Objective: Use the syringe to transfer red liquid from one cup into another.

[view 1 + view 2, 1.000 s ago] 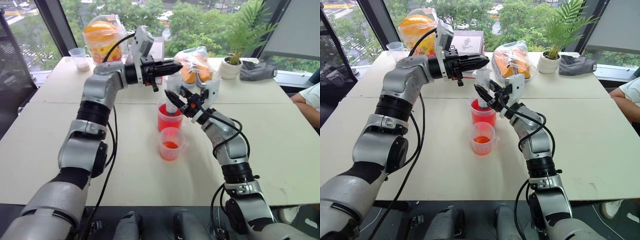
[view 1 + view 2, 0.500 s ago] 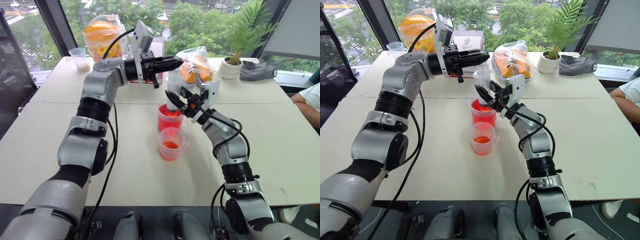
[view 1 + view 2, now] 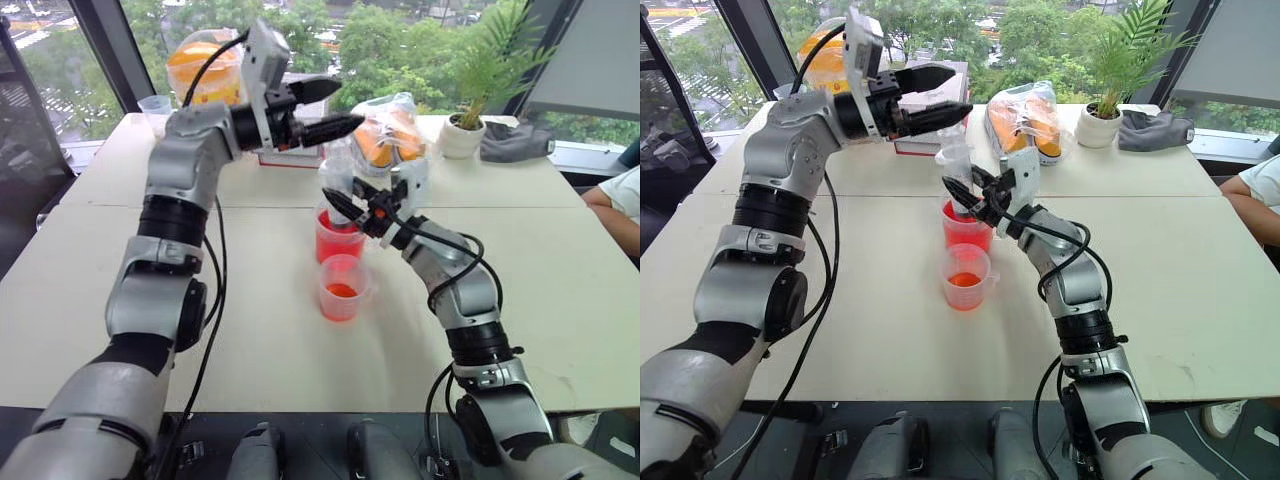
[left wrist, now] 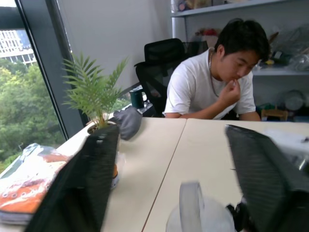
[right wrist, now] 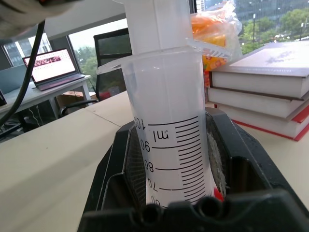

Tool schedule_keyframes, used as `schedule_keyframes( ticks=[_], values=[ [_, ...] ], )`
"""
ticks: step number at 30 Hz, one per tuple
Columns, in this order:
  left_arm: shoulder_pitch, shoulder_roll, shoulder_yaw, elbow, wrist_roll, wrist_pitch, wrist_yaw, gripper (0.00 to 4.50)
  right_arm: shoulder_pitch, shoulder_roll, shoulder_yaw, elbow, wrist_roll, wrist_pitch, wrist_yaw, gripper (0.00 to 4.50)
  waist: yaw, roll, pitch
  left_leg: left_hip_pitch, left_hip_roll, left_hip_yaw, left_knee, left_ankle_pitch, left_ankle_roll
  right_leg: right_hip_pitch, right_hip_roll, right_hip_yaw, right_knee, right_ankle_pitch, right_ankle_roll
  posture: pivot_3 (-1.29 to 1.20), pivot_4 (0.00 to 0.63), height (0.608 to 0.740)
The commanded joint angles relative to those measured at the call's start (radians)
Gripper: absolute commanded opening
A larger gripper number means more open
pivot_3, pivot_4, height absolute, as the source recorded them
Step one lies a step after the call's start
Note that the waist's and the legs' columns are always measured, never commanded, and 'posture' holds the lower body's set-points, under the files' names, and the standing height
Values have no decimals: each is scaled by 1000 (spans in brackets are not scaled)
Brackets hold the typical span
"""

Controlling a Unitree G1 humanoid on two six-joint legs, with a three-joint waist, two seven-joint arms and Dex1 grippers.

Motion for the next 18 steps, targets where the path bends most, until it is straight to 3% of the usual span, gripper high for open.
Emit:
schedule_keyframes(
  ticks=[1,12,18],
  values=[
    [35,43,17,-99,-18,42,-22,4207,-47,-13,-34,-58,24,2,-7,1377,0,0,0,0,0,0,0,0,0,0,0,0,0,0,0,0,150,740],
    [148,139,86,-268,-82,173,21,4207,-94,-55,-87,-122,91,74,-5,1377,3,0,0,0,0,-1,0,0,0,0,0,0,0,0,0,0,150,740],
    [183,158,87,-310,-100,212,24,4207,-101,-160,-167,-355,363,335,46,1377,7,0,0,-1,0,-1,0,0,0,0,0,0,0,0,0,0,150,740]
  ],
)
